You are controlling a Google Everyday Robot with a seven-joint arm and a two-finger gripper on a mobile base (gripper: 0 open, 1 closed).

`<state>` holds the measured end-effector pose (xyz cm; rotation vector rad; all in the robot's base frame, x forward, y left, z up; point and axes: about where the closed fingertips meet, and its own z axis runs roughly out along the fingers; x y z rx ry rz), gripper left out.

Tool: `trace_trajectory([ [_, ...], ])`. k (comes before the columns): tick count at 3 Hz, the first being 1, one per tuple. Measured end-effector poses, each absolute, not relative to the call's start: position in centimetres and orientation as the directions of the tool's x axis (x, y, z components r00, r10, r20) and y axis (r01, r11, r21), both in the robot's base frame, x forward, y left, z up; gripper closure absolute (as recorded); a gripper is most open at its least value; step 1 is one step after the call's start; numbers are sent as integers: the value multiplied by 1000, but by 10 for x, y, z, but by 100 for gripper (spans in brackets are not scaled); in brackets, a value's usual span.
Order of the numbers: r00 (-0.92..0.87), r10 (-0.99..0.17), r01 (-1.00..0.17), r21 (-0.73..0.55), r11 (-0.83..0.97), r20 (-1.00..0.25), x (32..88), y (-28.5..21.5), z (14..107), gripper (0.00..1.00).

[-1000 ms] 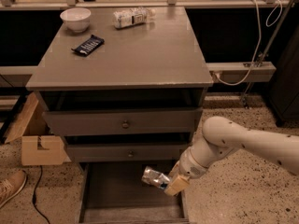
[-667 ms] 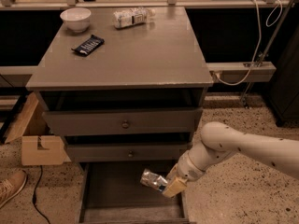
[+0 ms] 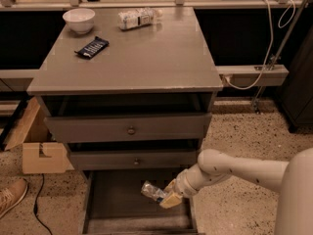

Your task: Place redbull can into bottom drawer

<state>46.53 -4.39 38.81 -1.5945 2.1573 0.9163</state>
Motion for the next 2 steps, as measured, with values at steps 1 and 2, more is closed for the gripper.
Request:
trace_trajectory([
  [1, -364, -711, -929, 286, 234, -601, 487, -28, 334, 100],
  [2, -406, -695, -912, 306, 272, -594, 500, -11, 281, 100],
])
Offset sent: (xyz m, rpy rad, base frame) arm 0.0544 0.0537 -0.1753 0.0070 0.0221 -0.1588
